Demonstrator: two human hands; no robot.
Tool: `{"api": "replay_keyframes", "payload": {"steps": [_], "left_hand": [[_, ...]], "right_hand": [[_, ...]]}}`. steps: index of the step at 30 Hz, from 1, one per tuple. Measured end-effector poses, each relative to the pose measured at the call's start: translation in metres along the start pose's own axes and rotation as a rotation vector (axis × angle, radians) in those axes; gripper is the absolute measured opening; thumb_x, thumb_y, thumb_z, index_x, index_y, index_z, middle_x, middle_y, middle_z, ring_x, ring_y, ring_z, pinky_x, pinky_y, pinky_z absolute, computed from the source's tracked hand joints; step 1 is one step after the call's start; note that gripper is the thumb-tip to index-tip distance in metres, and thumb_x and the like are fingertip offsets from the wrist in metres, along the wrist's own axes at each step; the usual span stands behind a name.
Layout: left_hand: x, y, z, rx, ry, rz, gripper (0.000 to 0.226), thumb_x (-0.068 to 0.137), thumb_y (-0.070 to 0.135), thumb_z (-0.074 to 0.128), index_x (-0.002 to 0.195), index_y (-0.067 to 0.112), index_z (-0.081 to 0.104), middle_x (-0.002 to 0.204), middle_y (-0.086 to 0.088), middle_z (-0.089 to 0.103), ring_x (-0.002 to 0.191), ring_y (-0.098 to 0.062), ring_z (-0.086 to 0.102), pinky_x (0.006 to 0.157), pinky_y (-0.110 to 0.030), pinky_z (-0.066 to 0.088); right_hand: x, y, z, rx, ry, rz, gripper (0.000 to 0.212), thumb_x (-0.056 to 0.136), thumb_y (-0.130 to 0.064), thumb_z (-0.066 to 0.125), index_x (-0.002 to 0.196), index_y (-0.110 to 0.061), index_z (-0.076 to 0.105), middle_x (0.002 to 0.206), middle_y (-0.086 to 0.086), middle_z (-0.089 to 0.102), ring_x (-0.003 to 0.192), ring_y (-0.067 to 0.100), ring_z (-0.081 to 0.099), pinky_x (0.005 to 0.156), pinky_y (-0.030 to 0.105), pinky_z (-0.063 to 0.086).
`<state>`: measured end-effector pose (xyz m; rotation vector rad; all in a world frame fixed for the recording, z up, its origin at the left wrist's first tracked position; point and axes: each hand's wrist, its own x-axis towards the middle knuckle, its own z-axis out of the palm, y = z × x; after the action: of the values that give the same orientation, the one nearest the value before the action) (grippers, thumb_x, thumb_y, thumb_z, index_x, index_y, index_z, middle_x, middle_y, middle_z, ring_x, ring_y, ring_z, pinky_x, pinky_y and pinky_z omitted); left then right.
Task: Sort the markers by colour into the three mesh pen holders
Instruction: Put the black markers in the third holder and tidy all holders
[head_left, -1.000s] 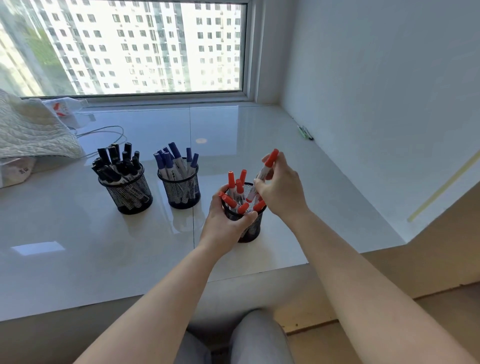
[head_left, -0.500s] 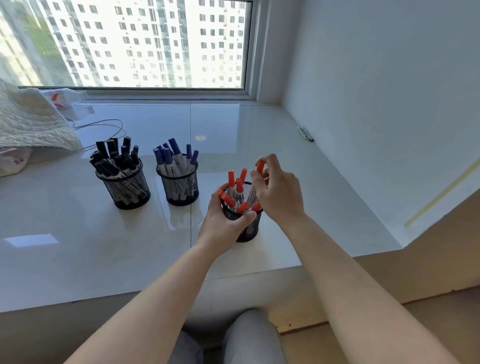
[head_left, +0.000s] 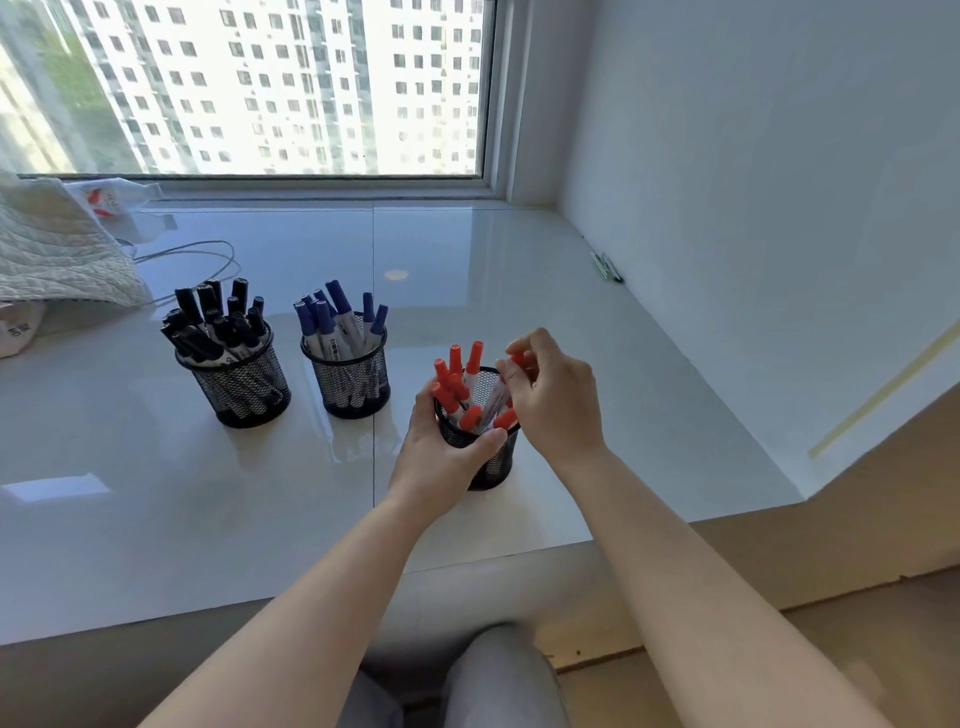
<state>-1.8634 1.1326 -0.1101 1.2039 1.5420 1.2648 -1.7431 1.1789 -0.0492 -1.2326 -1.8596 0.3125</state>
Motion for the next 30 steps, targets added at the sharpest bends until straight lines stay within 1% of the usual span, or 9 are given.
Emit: {"api": "replay_keyframes", "payload": {"steps": [4, 7, 9, 11, 15, 20, 25, 28, 30], "left_hand": [[0.004, -0.002, 0.003, -0.011, 0.014, 0.025, 0.076, 0.059, 0.048, 0.071, 0.12, 0.056, 0.028, 0.12, 0.016, 0.055, 0.108, 0.001, 0.055, 0.089, -0.022, 0.042], [0.006, -0.006, 0.004, -0.004, 0.019, 0.034, 0.082, 0.06, 0.051, 0.07, 0.128, 0.048, 0.024, 0.118, 0.019, 0.054, 0.108, 0.003, 0.053, 0.088, -0.02, 0.04], [0.005, -0.008, 0.003, 0.029, -0.001, 0.051, 0.087, 0.063, 0.055, 0.069, 0.132, 0.047, 0.017, 0.122, 0.018, 0.05, 0.111, 0.002, 0.049, 0.085, -0.018, 0.04], [0.001, -0.015, -0.002, 0.057, -0.02, 0.041, 0.099, 0.065, 0.056, 0.072, 0.139, 0.04, 0.008, 0.137, 0.009, 0.04, 0.124, -0.006, 0.042, 0.096, -0.031, 0.042], [-0.016, -0.036, -0.021, 0.396, -0.021, 0.105, 0.101, 0.066, 0.058, 0.067, 0.144, 0.033, 0.007, 0.142, 0.005, 0.034, 0.13, -0.011, 0.035, 0.103, -0.035, 0.035], [-0.014, -0.052, -0.043, 0.986, 0.083, 0.204, 0.069, 0.083, 0.057, 0.048, 0.141, 0.028, 0.027, 0.146, 0.004, 0.032, 0.135, -0.018, 0.026, 0.113, -0.039, 0.02], [-0.011, -0.063, -0.042, 1.097, 0.053, 0.097, 0.063, 0.085, 0.063, 0.026, 0.142, 0.036, 0.021, 0.154, 0.007, 0.017, 0.143, -0.016, 0.004, 0.115, -0.041, -0.001], [-0.008, -0.066, -0.04, 1.106, 0.052, 0.084, 0.065, 0.083, 0.064, 0.02, 0.143, 0.038, 0.017, 0.155, 0.007, 0.013, 0.143, -0.015, 0.001, 0.114, -0.042, -0.004], [-0.008, -0.067, -0.041, 1.108, 0.051, 0.08, 0.066, 0.082, 0.064, 0.02, 0.143, 0.039, 0.016, 0.155, 0.007, 0.011, 0.143, -0.015, -0.001, 0.114, -0.042, -0.005]], "right_hand": [[-0.001, 0.008, 0.0, 0.107, -0.09, 0.162, 0.014, 0.086, -0.027, 0.063, 0.08, -0.015, 0.065, 0.075, 0.001, 0.073, 0.072, 0.016, 0.067, 0.076, 0.034, 0.053], [-0.007, 0.015, -0.005, 0.143, -0.157, 0.171, 0.021, 0.084, -0.038, 0.063, 0.096, -0.021, 0.067, 0.096, -0.007, 0.064, 0.093, 0.014, 0.061, 0.083, 0.028, 0.047], [-0.019, 0.02, -0.005, 0.281, -0.251, 0.234, 0.041, 0.079, -0.044, 0.065, 0.117, -0.034, 0.052, 0.113, -0.013, 0.05, 0.108, 0.008, 0.05, 0.089, 0.025, 0.041], [-0.034, 0.026, 0.001, 0.433, -0.279, 0.316, 0.067, 0.073, -0.044, 0.072, 0.128, -0.04, 0.034, 0.127, -0.016, 0.042, 0.118, 0.003, 0.042, 0.096, 0.025, 0.037], [-0.062, 0.034, 0.028, 0.51, -0.234, 0.386, 0.096, 0.059, -0.041, 0.081, 0.136, -0.041, 0.024, 0.135, -0.02, 0.039, 0.125, -0.002, 0.038, 0.095, 0.013, 0.033], [-0.065, 0.032, 0.059, 0.489, -0.136, 0.452, 0.081, 0.049, -0.04, 0.081, 0.108, -0.065, 0.033, 0.112, -0.034, 0.051, 0.104, -0.013, 0.051, 0.078, 0.004, 0.041], [-0.053, 0.033, 0.077, 0.365, -0.067, 0.485, 0.073, 0.043, -0.051, 0.077, 0.1, -0.061, 0.033, 0.101, -0.031, 0.053, 0.09, -0.017, 0.051, 0.069, 0.005, 0.038], [-0.041, 0.036, 0.085, 0.303, -0.067, 0.519, 0.08, 0.043, -0.056, 0.074, 0.111, -0.04, 0.035, 0.11, -0.02, 0.057, 0.099, 0.003, 0.057, 0.074, 0.019, 0.041], [-0.031, 0.038, 0.091, 0.283, -0.062, 0.518, 0.08, 0.044, -0.055, 0.074, 0.112, -0.036, 0.035, 0.111, -0.017, 0.058, 0.102, 0.008, 0.058, 0.075, 0.022, 0.041]]}}
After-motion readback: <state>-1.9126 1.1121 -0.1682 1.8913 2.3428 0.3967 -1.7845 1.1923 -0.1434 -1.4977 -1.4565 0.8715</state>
